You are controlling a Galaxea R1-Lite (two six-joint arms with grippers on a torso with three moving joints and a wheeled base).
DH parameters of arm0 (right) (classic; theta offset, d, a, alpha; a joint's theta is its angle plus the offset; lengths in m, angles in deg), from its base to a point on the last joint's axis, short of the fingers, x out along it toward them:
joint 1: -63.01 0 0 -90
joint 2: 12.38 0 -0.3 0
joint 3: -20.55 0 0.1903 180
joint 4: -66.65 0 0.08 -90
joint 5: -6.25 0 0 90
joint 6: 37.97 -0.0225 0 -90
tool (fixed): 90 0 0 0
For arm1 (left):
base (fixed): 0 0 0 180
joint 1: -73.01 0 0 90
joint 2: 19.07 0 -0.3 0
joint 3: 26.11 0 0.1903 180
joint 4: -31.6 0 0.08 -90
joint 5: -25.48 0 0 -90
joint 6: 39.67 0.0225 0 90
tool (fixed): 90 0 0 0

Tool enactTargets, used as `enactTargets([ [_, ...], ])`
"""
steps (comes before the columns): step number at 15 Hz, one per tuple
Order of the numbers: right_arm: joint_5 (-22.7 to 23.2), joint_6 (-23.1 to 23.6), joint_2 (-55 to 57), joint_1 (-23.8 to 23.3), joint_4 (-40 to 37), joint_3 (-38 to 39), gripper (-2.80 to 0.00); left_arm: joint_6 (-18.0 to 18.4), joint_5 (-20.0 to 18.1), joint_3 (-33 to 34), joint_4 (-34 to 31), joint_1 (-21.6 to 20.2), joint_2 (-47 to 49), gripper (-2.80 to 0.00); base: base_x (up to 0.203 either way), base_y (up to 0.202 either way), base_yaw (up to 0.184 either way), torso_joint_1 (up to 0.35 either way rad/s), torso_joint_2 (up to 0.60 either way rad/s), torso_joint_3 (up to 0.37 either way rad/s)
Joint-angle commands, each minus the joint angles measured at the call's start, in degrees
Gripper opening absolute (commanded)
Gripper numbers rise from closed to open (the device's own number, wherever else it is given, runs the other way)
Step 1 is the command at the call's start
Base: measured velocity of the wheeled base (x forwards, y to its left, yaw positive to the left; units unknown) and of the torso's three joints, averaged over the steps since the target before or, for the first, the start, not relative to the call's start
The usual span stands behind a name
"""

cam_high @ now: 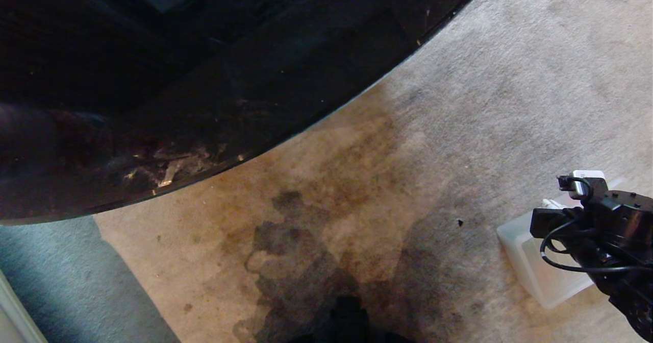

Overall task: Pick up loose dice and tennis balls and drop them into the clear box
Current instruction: Close the lid

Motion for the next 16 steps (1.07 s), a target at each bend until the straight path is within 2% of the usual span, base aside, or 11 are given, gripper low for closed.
enactTargets([
  [1, -0.11, 0.07, 0.11, 0.01, 0.52, -0.03, -2.80, -0.04, 0.04, 0.00, 0.00, 0.00, -0.02, -2.80, 0.000, 0.000, 0.000, 0.000, 0.00, 0.000],
  [3, -0.06, -0.40, 0.40, -0.35, 0.46, -0.39, -2.80, 0.05, 0.04, 0.00, 0.00, 0.00, -0.02, -2.80, 0.000, 0.000, 0.000, 0.000, 0.00, 0.000],
  [5, 0.05, -2.29, 3.63, -4.61, 0.22, -4.77, -2.80, 0.05, 0.04, 0.00, 0.00, 0.00, -0.02, -2.80, 0.000, 0.000, 0.000, 0.000, 0.00, 0.000],
  [16, 0.15, -2.48, 4.94, -6.15, -1.32, -4.43, -2.80, -0.04, 0.04, 0.00, 0.00, 0.00, -0.02, -2.80, 0.000, 0.000, 0.000, 0.000, 0.00, 0.000],
])
